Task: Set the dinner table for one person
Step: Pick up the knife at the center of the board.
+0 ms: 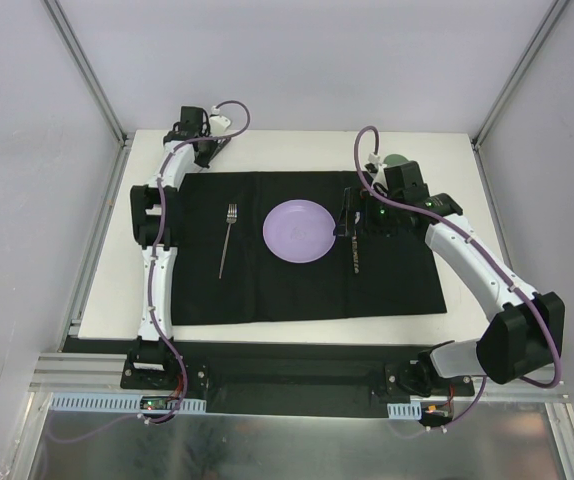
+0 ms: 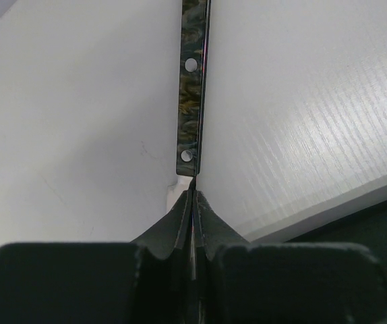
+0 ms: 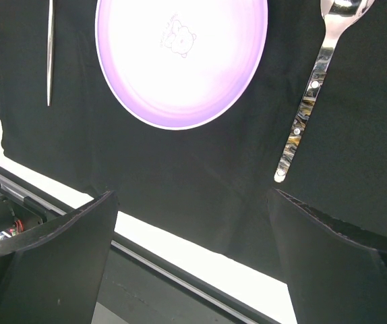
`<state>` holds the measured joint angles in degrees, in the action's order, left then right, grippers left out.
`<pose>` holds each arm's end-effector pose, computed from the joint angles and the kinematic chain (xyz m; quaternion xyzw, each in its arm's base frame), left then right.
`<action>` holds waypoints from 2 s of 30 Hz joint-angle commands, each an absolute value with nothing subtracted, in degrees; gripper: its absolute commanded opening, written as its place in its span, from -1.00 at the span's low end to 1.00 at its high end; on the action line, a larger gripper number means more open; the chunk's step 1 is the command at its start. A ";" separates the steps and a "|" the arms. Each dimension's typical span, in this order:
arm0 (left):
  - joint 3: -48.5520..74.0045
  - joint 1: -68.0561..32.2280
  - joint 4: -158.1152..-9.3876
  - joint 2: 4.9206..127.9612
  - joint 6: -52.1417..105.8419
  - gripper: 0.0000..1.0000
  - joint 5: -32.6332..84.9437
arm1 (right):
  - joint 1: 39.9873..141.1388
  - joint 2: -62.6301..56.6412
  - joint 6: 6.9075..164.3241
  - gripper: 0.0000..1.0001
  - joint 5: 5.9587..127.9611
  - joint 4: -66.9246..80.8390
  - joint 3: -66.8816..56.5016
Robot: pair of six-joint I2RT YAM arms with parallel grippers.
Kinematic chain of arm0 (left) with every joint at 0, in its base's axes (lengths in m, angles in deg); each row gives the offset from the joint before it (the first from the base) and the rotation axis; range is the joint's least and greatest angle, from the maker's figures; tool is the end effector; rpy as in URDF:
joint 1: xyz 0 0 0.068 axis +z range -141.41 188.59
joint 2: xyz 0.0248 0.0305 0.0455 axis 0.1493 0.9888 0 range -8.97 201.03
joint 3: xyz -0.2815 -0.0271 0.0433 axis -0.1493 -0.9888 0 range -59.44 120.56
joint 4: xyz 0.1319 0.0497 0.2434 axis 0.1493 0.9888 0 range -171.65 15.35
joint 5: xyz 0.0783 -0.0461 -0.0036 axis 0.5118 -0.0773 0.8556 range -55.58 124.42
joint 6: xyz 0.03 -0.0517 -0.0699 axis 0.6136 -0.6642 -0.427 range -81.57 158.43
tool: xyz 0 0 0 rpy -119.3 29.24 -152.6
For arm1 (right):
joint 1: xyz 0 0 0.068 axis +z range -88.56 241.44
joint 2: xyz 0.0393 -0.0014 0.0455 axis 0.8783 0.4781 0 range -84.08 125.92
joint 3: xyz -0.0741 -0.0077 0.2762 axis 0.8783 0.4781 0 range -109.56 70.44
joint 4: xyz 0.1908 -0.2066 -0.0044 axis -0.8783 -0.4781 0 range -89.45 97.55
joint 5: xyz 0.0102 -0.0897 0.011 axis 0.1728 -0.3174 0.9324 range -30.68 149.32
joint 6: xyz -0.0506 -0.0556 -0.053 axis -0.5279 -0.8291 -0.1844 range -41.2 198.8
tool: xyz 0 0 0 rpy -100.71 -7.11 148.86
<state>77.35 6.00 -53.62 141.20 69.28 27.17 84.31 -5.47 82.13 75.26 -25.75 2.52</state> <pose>0.6495 -0.0397 0.1454 0.2866 0.8637 0.0445 0.4123 0.3119 0.1561 0.2888 -0.2081 0.8891 0.2121 0.3481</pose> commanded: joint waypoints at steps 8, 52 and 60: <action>70.64 6.83 -53.70 129.65 66.12 -1.00 17.81 | 85.17 -3.83 81.96 0.93 76.63 -25.14 -0.48; 80.83 4.28 -61.08 142.74 69.80 0.09 27.04 | 86.13 -1.02 80.82 0.93 76.54 -25.58 -1.98; 80.92 4.19 -61.08 143.17 71.74 -0.08 25.89 | 86.13 -0.93 80.56 0.93 76.54 -26.46 -2.68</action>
